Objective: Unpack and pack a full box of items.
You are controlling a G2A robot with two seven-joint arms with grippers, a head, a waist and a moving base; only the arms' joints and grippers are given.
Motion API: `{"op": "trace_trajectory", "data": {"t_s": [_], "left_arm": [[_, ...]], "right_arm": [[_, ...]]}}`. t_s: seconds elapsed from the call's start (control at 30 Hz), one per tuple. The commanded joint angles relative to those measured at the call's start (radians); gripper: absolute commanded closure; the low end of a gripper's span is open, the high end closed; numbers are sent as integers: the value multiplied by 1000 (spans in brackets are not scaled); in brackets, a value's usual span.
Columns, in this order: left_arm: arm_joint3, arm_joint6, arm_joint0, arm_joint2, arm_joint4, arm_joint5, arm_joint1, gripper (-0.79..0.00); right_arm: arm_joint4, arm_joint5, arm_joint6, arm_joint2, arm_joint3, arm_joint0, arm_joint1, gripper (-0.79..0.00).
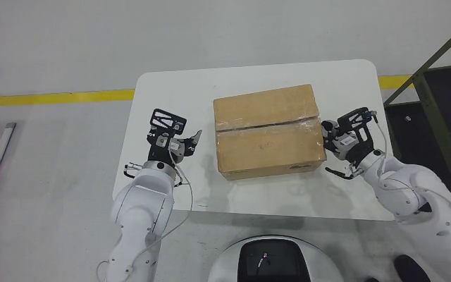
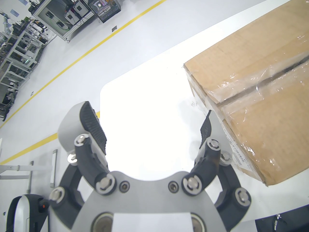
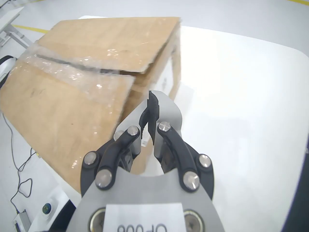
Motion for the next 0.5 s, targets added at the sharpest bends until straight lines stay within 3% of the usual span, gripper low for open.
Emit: {"op": "trace_trajectory", "data": {"t_s": [0.0,0.2,0.47], "left_arm": [[0,0,0,0,0,0,0,-785],[-6,31,16,-3,-9,-1,0,-785],[-76,113,64,-32,-67,-57,5,-785]], "right_arm": [[-5,-2,-4,-48,6,21,-8,0],[-21,38,-16,-85,27,72,-23,0],[-39,72,-55,70,-75,46,-13,0]]}}
